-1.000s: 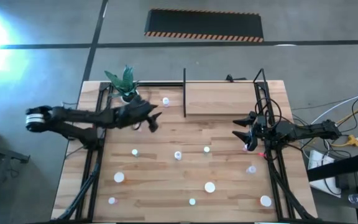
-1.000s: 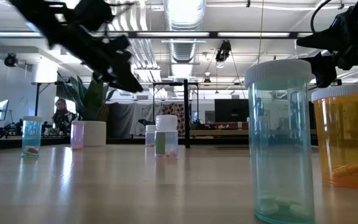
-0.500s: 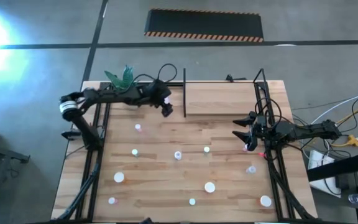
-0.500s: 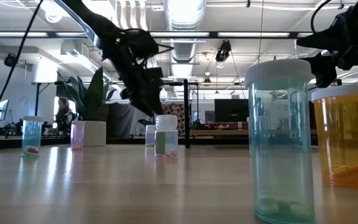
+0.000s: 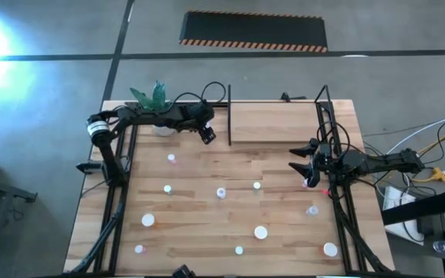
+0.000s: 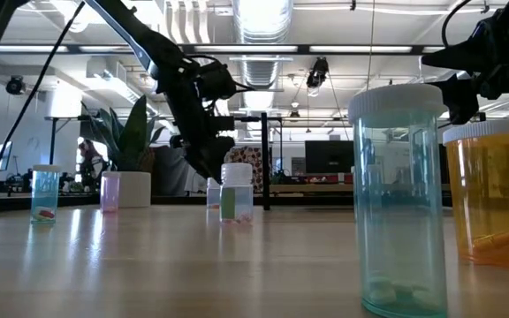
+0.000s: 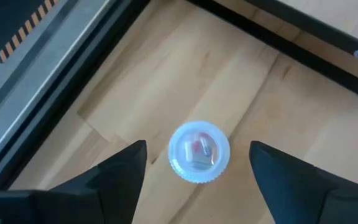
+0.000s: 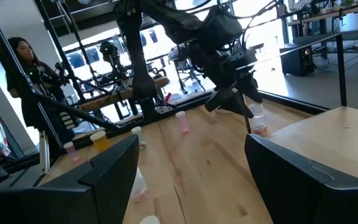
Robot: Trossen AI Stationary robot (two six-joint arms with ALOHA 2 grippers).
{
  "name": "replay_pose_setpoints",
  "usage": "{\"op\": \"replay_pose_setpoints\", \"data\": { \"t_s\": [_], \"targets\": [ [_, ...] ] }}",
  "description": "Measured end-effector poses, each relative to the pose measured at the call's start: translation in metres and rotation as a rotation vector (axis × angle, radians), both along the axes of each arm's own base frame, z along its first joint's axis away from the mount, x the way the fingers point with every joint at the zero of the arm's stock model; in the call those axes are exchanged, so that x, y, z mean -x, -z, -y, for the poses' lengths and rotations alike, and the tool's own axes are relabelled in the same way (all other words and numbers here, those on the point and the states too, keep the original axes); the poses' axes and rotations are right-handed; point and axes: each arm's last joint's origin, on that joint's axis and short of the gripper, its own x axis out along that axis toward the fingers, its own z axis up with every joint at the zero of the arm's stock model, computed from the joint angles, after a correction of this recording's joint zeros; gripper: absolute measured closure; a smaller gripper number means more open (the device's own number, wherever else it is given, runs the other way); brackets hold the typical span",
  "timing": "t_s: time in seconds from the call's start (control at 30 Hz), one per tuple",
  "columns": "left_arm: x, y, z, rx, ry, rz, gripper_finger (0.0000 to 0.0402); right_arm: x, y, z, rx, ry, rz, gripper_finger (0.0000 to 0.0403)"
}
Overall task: Pick and place medicine bottles onto shelf by color
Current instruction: Put the top transparent pill bottle on the shelf
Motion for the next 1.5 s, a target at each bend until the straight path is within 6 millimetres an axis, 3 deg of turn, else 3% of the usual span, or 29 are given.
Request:
{"op": "replay_pose_setpoints", "data": {
  "t_s": [0.6, 1.03, 1.23, 1.5],
  "targets": [
    [0.004, -0.007, 0.002, 0.011, 0.005, -0.024, 0.0281, 0.000, 0.000, 0.000, 0.000, 0.000, 0.000, 0.0120],
    [0.022, -0.052, 0.020, 0.009, 0.034, 0.038, 0.0354, 0.000, 0.000, 0.000, 0.000, 0.000, 0.000, 0.0120],
    [0.024, -0.039, 0.003, 0.045, -0.015, 0.013, 0.0335, 0.000, 0.000, 0.000, 0.000, 0.000, 0.000, 0.0120],
    [0.024, -0.038, -0.022, 0.082, -0.023, -0.159, 0.0212, 0.000, 0.000, 0.000, 0.000, 0.000, 0.000, 0.0120]
  ]
}}
